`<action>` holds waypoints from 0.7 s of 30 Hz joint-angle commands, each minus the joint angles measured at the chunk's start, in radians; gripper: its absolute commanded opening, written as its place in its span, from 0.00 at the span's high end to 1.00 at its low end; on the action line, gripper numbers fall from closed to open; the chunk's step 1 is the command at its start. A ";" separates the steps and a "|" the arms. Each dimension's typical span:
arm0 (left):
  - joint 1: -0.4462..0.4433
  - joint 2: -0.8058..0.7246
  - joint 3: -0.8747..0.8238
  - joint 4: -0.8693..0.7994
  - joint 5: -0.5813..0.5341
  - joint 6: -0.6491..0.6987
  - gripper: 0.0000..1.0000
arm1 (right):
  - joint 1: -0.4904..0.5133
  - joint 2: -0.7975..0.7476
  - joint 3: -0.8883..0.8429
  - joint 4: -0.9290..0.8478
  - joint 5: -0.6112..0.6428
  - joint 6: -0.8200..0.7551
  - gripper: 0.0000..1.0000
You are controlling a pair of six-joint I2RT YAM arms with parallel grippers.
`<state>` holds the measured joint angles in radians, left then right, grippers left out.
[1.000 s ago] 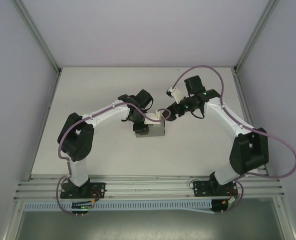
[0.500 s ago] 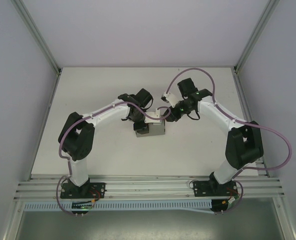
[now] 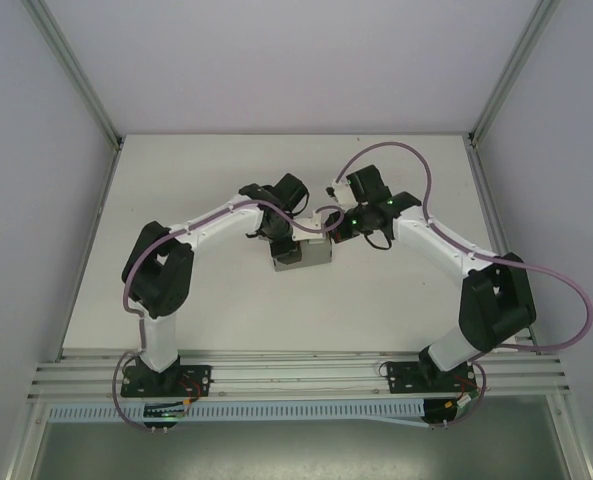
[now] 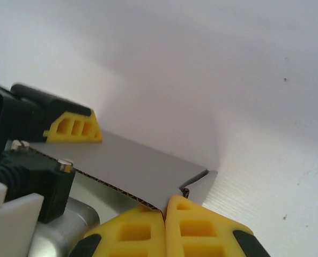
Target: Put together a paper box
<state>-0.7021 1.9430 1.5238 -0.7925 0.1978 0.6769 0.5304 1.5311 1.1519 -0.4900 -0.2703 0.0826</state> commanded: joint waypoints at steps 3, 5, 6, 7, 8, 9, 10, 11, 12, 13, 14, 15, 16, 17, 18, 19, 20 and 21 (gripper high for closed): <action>0.001 0.049 0.060 0.019 0.044 -0.051 0.56 | 0.051 -0.043 -0.040 0.088 0.126 0.271 1.00; 0.001 0.047 0.059 0.024 0.040 -0.051 0.55 | 0.057 -0.044 -0.050 0.099 0.104 0.281 1.00; 0.003 0.046 0.060 0.024 0.037 -0.054 0.55 | 0.060 -0.045 -0.055 0.104 0.109 0.290 1.00; 0.002 0.043 0.061 0.023 0.037 -0.054 0.55 | 0.062 -0.046 -0.058 0.107 0.111 0.289 1.00; 0.002 0.039 0.059 0.023 0.039 -0.053 0.55 | 0.061 -0.047 -0.064 0.106 0.118 0.293 1.00; 0.002 0.037 0.058 0.023 0.038 -0.052 0.55 | 0.061 -0.052 -0.073 0.108 0.136 0.290 1.00; 0.003 0.035 0.056 0.025 0.039 -0.052 0.55 | 0.060 -0.059 -0.087 0.113 0.144 0.282 1.00; 0.003 0.032 0.053 0.027 0.038 -0.051 0.55 | 0.061 -0.062 -0.104 0.124 0.150 0.279 1.00; 0.003 0.032 0.049 0.030 0.034 -0.052 0.55 | 0.061 -0.064 -0.126 0.143 0.152 0.272 1.00; 0.002 0.031 0.050 0.034 0.034 -0.053 0.55 | 0.062 -0.068 -0.148 0.164 0.141 0.257 1.00; 0.002 0.034 0.050 0.031 0.032 -0.053 0.55 | 0.062 -0.068 -0.168 0.179 0.126 0.242 1.00; 0.003 0.036 0.053 0.032 0.032 -0.055 0.54 | 0.064 -0.073 -0.197 0.198 0.123 0.226 1.00; 0.002 0.039 0.057 0.031 0.028 -0.057 0.54 | 0.066 -0.078 -0.226 0.219 0.121 0.207 1.00; 0.003 0.040 0.059 0.029 0.028 -0.057 0.54 | 0.072 -0.086 -0.256 0.242 0.117 0.188 1.00; 0.002 0.041 0.059 0.030 0.028 -0.059 0.54 | 0.075 -0.093 -0.287 0.262 0.119 0.177 1.00; 0.002 0.040 0.059 0.032 0.028 -0.059 0.54 | 0.078 -0.101 -0.310 0.275 0.132 0.175 1.00; 0.002 0.041 0.061 0.033 0.029 -0.059 0.53 | 0.085 -0.107 -0.332 0.290 0.145 0.167 1.00; 0.002 0.042 0.064 0.034 0.032 -0.060 0.52 | 0.093 -0.111 -0.352 0.307 0.167 0.159 1.00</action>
<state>-0.7021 1.9667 1.5589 -0.8021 0.1921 0.6449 0.5896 1.4036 0.8856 -0.1482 -0.1108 0.2676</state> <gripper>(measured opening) 0.472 0.045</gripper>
